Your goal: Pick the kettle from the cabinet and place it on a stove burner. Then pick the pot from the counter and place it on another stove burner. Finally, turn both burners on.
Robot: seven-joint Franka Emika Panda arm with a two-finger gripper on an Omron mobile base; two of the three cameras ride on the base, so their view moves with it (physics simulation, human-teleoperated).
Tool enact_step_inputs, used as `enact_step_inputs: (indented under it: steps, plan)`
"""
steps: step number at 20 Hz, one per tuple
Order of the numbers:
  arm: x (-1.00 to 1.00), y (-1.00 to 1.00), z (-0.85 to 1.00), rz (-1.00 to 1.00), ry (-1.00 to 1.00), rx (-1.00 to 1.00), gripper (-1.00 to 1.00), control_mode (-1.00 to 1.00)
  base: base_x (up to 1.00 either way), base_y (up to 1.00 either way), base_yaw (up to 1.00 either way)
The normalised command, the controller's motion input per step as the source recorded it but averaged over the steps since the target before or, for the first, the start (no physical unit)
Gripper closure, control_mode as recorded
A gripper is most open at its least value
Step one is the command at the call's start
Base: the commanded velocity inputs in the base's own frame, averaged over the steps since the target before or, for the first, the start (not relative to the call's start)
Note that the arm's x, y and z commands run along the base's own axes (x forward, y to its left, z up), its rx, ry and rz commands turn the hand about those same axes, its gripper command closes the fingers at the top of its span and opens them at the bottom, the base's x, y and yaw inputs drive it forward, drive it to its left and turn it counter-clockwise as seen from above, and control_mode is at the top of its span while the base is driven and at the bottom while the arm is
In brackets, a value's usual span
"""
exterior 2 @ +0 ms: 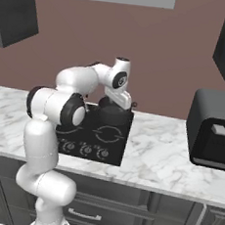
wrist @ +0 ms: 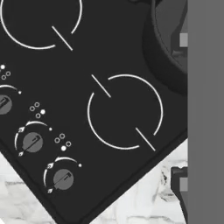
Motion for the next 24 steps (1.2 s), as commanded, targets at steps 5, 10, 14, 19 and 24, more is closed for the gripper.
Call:
enact_step_inputs:
  steps: [5,10,14,19,24]
  plan:
    - [-0.52,0.26,0.47,0.14,-0.04,-0.04,-1.0,-1.0,0.0,0.0,0.0]
    - [-0.61,0.22,0.33,0.13,-0.04,-0.01,-1.0,-1.0,0.0,0.0,0.0]
    - [-0.65,0.18,0.17,0.14,-0.01,0.0,-1.0,-1.0,0.0,0.0,0.0]
    - [-0.45,0.17,0.03,0.26,-0.02,0.0,-1.0,-1.0,0.0,0.0,0.0]
    - [-0.19,0.15,0.0,0.3,-0.02,-0.03,-1.0,-1.0,0.0,0.0,0.0]
